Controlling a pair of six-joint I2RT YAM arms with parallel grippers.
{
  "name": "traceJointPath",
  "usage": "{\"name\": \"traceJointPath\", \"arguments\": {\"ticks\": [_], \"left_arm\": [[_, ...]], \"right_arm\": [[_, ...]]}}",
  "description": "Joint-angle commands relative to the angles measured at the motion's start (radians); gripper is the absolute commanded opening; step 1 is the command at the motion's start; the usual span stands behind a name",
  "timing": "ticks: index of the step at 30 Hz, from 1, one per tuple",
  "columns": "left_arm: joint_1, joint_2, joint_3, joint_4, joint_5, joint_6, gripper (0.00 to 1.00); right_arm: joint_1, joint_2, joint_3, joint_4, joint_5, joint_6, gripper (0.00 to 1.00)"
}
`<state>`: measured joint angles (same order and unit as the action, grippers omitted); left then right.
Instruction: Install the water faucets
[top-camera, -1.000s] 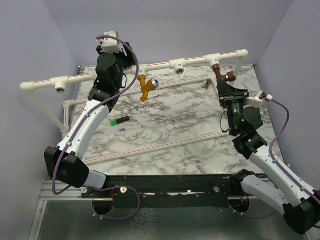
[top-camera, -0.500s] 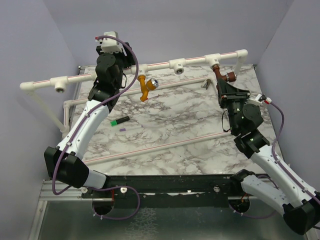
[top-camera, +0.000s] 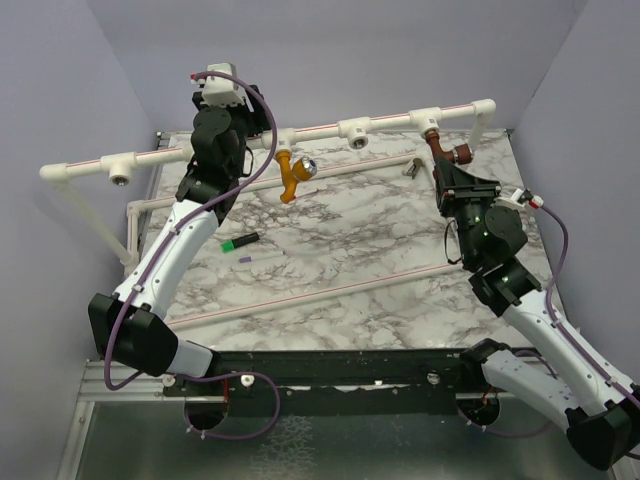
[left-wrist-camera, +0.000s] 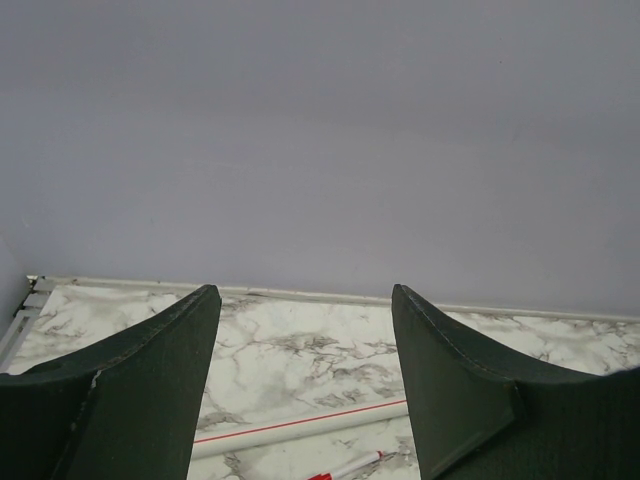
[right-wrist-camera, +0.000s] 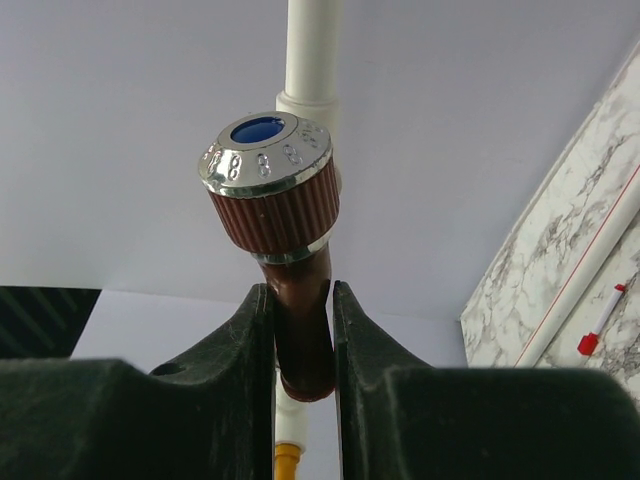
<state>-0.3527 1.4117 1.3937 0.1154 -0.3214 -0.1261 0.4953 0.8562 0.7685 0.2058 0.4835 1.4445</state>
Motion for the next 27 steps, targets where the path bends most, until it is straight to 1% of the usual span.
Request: {"name": "traceJointPath", "arguments": {"ticks": [1, 2, 4, 6, 16, 21, 24, 27], "left_arm": [[-0.011, 0.021, -0.081, -0.283, 0.038, 0.012, 0.71], [-0.011, 0.021, -0.081, -0.284, 0.038, 0.013, 0.71], [-0.011, 0.023, -0.081, -0.284, 0.040, 0.011, 0.71], [-0.011, 0.025, -0.082, -0.283, 0.041, 0.011, 0.71], [-0.011, 0.024, -0.082, -0.284, 0.040, 0.013, 0.71], [-0.011, 0.026, -0.082, -0.283, 0.038, 0.015, 0.71], [-0.010, 0.029, -0.081, -0.284, 0.039, 0.014, 0.71], [-0.009, 0.030, -0.081, -0.286, 0.041, 0.014, 0.71]], "right_arm": [[0.019, 0.008, 0.038, -0.021, -0.048, 0.046, 0.18], [0.019, 0.006, 0.038, -0.020, -0.043, 0.032, 0.24], [0.019, 0.001, 0.034, -0.019, -0.038, 0.022, 0.31], [0.019, -0.003, 0.024, -0.004, -0.034, 0.013, 0.35], [0.019, -0.015, 0.021, 0.006, -0.019, -0.012, 0.46], [0.019, -0.036, 0.026, -0.027, -0.017, -0.072, 0.56], [0.019, -0.061, 0.011, -0.049, -0.009, -0.084, 0.58], [0.019, -0.080, -0.006, -0.044, -0.006, -0.091, 0.59]]}}
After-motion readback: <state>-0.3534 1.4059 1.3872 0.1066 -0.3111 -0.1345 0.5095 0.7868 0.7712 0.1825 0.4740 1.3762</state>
